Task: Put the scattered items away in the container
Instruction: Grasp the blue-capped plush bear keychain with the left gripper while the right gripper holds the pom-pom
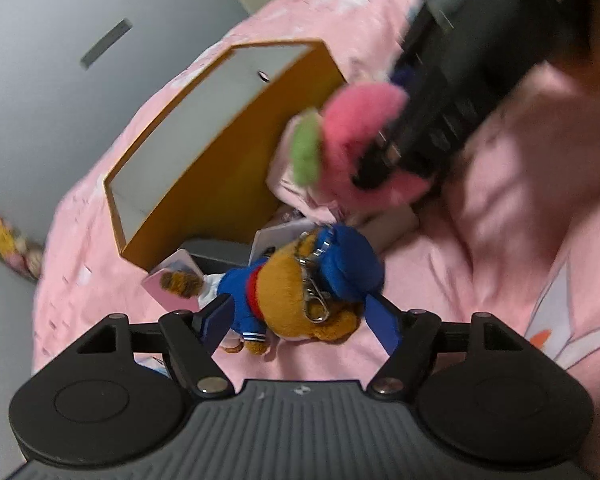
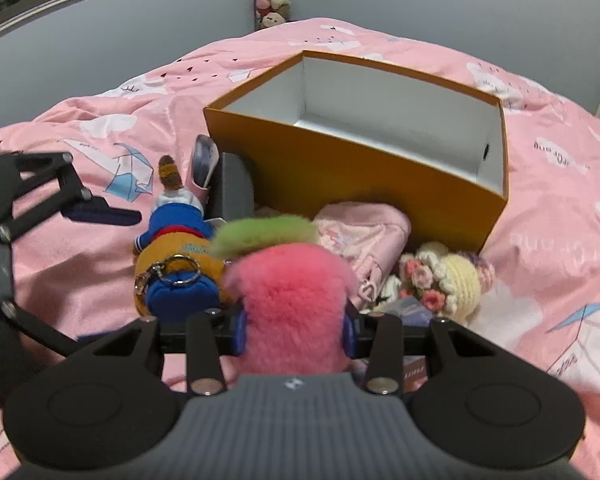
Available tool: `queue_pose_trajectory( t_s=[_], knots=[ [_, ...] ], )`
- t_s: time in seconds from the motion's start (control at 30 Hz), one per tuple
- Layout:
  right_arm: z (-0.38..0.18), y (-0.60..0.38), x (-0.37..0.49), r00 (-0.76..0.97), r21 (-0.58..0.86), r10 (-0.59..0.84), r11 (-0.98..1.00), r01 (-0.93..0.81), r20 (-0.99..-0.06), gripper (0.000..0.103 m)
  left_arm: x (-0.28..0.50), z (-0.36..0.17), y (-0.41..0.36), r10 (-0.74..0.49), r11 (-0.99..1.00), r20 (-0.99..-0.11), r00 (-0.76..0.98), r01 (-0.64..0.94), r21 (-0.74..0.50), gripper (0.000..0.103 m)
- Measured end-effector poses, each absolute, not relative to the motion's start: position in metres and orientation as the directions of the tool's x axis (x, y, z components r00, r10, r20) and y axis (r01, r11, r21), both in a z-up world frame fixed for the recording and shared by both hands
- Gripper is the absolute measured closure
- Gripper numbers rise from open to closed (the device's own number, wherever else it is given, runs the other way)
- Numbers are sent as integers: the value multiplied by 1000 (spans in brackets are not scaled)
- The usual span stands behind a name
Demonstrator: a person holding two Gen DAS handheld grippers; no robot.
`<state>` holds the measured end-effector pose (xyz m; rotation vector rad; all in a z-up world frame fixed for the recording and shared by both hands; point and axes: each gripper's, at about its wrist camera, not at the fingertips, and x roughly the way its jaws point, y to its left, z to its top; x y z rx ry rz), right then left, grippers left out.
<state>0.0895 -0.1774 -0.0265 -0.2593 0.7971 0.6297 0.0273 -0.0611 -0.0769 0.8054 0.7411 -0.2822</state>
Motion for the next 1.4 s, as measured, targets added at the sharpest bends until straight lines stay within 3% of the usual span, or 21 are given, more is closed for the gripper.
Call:
queue_pose_trajectory(
  t_s=[0.1,0.3,0.67,0.8,1.07,1.2,1.3,1.4],
  knots=[
    [-29,-182,89,523,39,437,793,-608,-732,57,29,-92,-68,97,623,-654,750,467,628,17],
    [-34,-184,86,523,61,445,801,-596,-727,57,38,-103,-69,101,618,-639,763,455,641,16],
    [-36,-188,86,532,82,454,810,-581,-714,56,40,-95,-63,53,685,-621,782,424,593,39],
    [-33,-189,84,547,80,463,809,-583,-697,57,41,-78,-56,23,762,-624,781,391,517,47],
    [-19,-187,93,554,127,505,804,-581,-662,61,42,-40,-30,-63,905,-630,774,311,292,48],
    [-7,-180,100,560,140,531,793,-593,-637,84,47,-18,-12,-120,954,-620,776,262,143,48],
    [-3,-172,105,555,139,540,784,-605,-633,84,57,-9,0,-161,972,-627,762,232,33,48],
    [-6,-164,105,568,100,520,788,-608,-638,77,66,-9,11,-181,977,-641,746,209,-32,48]
  ],
)
